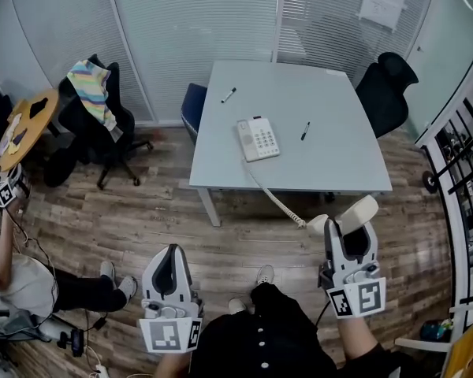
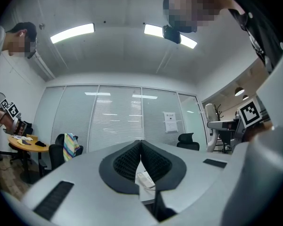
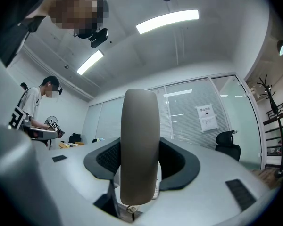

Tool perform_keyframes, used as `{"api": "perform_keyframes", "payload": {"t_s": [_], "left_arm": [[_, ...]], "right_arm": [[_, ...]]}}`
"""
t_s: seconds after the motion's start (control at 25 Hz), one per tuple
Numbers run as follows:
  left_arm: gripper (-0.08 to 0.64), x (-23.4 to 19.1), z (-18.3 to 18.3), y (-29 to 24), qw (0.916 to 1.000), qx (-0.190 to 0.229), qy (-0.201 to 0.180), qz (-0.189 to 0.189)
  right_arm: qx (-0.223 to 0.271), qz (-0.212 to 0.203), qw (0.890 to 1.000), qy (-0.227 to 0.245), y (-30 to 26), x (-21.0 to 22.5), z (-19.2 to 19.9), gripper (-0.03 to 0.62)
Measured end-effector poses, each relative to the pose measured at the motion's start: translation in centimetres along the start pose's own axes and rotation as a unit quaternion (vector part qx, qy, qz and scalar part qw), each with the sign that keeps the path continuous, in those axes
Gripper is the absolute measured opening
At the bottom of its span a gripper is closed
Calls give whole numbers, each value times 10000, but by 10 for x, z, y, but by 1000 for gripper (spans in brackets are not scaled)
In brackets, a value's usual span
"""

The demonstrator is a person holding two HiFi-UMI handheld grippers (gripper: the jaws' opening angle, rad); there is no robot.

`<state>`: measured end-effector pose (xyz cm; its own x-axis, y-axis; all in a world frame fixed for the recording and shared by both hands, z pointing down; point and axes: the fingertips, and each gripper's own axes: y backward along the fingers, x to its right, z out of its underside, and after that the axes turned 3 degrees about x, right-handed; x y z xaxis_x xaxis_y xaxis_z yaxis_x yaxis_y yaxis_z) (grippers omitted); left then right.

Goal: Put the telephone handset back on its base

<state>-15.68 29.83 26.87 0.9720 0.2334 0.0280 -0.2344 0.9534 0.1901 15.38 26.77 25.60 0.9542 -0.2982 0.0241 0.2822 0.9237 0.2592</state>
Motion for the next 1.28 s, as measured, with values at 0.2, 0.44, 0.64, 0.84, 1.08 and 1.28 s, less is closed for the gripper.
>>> {"api": "perform_keyframes", "payload": {"t_s": [0.2, 0.44, 0.64, 0.84, 1.08, 1.28], "left_arm": [[17, 2, 4, -10, 10000, -40, -1, -52], [17, 2, 4, -33, 10000, -48, -23, -80], [17, 4, 8, -54, 10000, -33, -30, -81], [17, 4, 9, -76, 9999, -7, -54, -88], [17, 1, 13, -97, 9999, -6, -81, -128], [17, 4, 16, -116, 9998, -21, -119, -138]], "right_arm": [[-53, -52, 10000, 0, -11, 8, 7, 232], [-57, -91, 9999, -39, -31, 20, 11, 232], [-59, -127, 9999, -40, -50, 30, 15, 232], [-72, -156, 9998, -39, -70, 41, 21, 232], [-64, -192, 9998, -74, -92, 50, 27, 232], [-68, -215, 9997, -102, -109, 62, 33, 232]]}}
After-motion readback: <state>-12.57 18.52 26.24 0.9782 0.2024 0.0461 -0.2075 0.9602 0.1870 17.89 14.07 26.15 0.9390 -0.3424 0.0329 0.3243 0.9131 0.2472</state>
